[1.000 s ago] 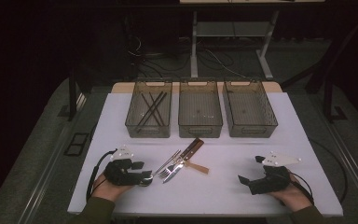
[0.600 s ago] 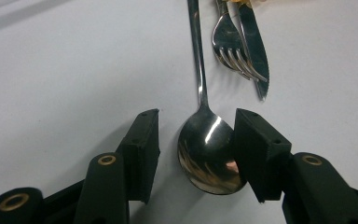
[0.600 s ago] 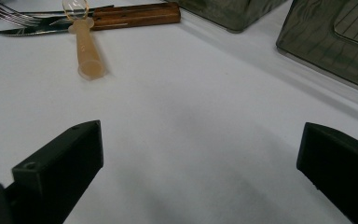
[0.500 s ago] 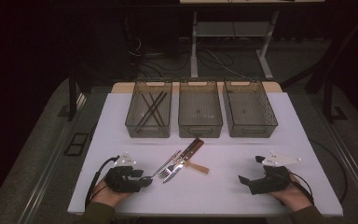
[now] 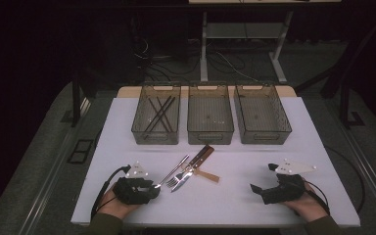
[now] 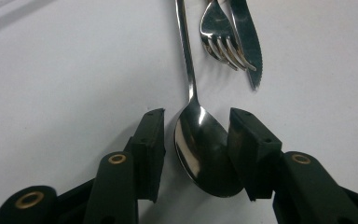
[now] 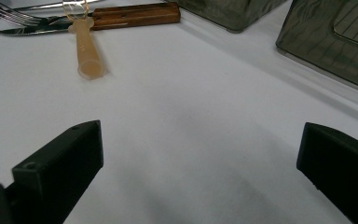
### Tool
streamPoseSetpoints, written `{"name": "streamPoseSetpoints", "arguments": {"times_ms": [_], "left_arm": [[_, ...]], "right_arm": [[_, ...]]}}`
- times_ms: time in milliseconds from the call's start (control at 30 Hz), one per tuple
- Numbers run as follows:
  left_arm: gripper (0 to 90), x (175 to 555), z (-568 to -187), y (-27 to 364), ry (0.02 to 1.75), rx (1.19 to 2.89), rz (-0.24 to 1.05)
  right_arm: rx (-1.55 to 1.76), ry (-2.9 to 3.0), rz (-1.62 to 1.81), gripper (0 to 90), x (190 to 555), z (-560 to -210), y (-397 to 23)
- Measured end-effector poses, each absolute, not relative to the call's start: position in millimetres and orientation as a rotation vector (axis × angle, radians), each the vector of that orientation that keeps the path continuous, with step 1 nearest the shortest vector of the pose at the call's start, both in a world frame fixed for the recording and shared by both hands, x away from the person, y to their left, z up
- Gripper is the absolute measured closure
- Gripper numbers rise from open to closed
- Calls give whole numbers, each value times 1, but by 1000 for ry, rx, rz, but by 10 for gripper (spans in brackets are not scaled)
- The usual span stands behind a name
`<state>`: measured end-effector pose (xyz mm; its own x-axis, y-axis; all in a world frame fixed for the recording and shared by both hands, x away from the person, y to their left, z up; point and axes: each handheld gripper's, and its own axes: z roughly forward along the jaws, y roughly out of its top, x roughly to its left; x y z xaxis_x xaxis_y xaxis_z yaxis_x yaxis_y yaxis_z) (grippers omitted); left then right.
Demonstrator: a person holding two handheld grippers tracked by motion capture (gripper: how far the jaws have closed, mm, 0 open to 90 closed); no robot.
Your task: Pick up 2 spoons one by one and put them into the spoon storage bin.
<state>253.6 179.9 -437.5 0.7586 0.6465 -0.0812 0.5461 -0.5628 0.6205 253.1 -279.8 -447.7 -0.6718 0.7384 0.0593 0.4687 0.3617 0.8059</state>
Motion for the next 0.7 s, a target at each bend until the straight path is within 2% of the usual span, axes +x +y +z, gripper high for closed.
{"name": "streamPoseSetpoints", "arguments": {"times_ms": [333, 700], "left_arm": [[642, 253, -437, 176, 888, 2323, 211], [785, 253, -435, 176, 900, 2290, 180]], "right_arm": [[1067, 2320, 1210, 1, 253, -448, -279], [1067, 2320, 1210, 1, 252, -447, -279]]}}
